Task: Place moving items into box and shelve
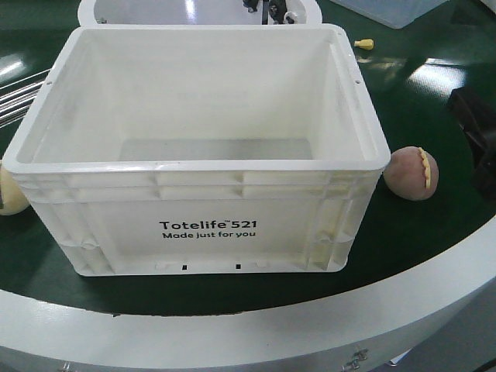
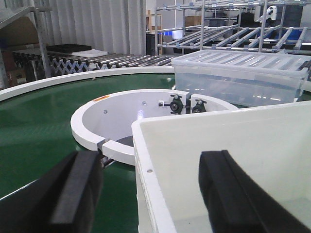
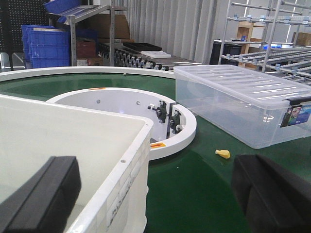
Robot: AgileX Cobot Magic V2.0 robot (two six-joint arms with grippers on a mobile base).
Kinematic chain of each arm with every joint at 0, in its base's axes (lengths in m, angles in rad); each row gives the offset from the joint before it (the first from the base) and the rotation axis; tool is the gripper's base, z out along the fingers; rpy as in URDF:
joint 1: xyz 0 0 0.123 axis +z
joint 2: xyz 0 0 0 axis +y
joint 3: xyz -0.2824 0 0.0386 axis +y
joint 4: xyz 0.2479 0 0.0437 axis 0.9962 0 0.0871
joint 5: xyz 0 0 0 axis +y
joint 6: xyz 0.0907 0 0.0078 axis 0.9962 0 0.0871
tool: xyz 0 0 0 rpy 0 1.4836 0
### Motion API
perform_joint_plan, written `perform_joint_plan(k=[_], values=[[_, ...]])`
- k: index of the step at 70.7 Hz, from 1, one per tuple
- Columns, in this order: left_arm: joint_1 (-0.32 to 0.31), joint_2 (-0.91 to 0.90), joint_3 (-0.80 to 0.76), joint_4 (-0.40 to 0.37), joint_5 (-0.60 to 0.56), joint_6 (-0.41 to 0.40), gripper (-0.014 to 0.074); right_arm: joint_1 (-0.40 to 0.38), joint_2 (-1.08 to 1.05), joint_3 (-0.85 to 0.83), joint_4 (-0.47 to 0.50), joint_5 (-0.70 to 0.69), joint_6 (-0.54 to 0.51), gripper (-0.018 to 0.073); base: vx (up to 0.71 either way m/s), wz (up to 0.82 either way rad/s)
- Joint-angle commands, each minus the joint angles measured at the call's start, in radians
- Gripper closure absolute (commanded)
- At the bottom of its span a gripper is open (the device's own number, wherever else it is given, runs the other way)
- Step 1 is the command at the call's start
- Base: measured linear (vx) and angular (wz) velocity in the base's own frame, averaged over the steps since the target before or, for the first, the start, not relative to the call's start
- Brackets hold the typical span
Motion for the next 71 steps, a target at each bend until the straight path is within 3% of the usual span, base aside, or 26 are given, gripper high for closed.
perform_joint_plan(k=[1, 13, 35, 42, 54, 71], values=[[-0.006, 0.001, -0.040, -0.007, -0.091, -0.014, 0.0037, -0.003, 0.005, -0.036, 0.015, -0.097, 0.003, -0.0140, 0.00, 0.00], [-0.001, -0.004, -0.040, -0.008, -0.093, -0.020, 0.0037, -0.036, 0.002, -0.036, 0.015, -0.099, 0.003, -0.0124, 0.00, 0.00], [0.162, -0.064, -0.040, -0.006, -0.051, -0.017, 0.0037, -0.243, -0.039, -0.036, 0.025, -0.024, -0.001, -0.0099, 0.00, 0.00], [0.204, -0.072, -0.040, -0.004, -0.031, -0.011, 0.0037, -0.263, -0.042, -0.036, 0.021, 0.001, -0.015, -0.0084, 0.00, 0.00], [0.217, -0.068, -0.040, -0.004, -0.038, -0.010, 0.0037, -0.261, -0.042, -0.036, 0.015, 0.007, -0.016, -0.0056, 0.00, 0.00], [0.238, 0.001, -0.040, -0.007, -0.125, -0.010, 0.0041, -0.261, 0.024, -0.038, 0.015, -0.057, -0.015, -0.0029, 0.00, 0.00]])
